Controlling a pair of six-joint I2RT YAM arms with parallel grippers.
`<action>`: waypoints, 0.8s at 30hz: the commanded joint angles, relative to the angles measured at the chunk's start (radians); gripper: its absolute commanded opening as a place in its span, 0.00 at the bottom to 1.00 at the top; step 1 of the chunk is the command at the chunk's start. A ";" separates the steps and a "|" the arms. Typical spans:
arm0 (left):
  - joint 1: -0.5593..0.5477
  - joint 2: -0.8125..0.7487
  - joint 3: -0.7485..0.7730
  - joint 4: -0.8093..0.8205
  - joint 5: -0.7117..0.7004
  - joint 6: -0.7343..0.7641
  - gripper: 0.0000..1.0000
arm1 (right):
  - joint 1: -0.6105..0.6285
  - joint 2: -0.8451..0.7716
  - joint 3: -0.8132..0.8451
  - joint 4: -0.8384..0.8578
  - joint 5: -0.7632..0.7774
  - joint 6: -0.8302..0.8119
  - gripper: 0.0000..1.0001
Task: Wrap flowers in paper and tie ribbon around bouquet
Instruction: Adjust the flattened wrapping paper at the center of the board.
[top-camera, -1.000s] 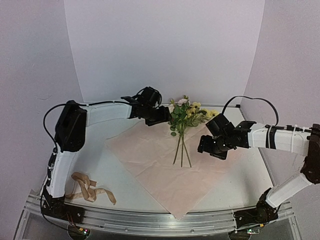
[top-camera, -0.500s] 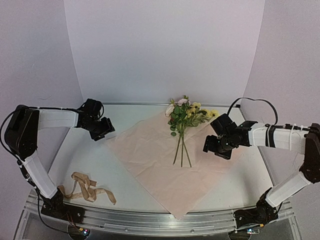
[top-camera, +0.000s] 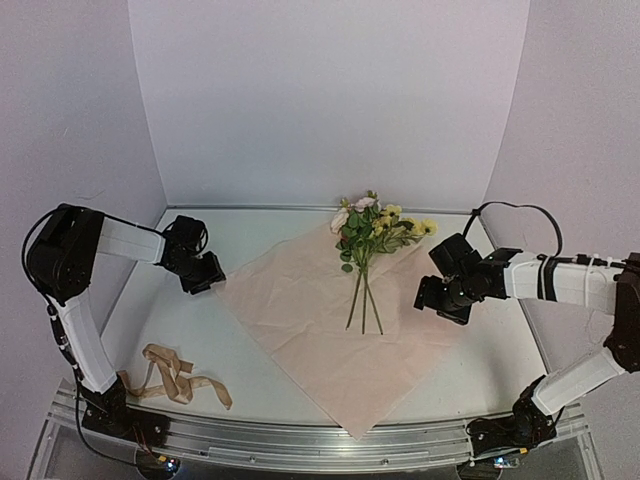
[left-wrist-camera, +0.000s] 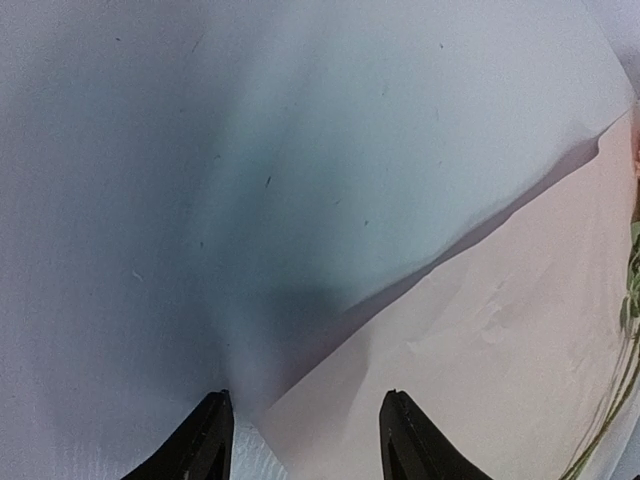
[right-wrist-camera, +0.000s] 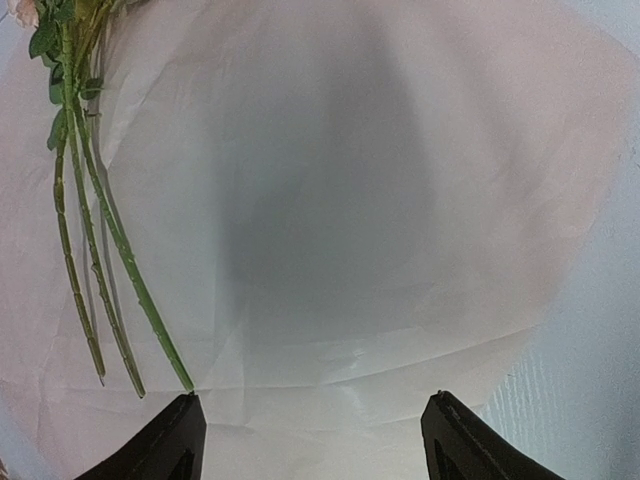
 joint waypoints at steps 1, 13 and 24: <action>0.009 0.040 0.055 0.040 0.012 0.004 0.44 | -0.007 -0.033 -0.013 0.011 0.024 0.005 0.77; 0.031 -0.011 0.038 -0.037 -0.039 -0.004 0.00 | -0.010 -0.030 -0.006 0.009 0.029 -0.001 0.76; 0.122 -0.129 -0.047 -0.100 -0.055 0.031 0.00 | -0.010 -0.006 0.019 0.000 -0.023 -0.038 0.76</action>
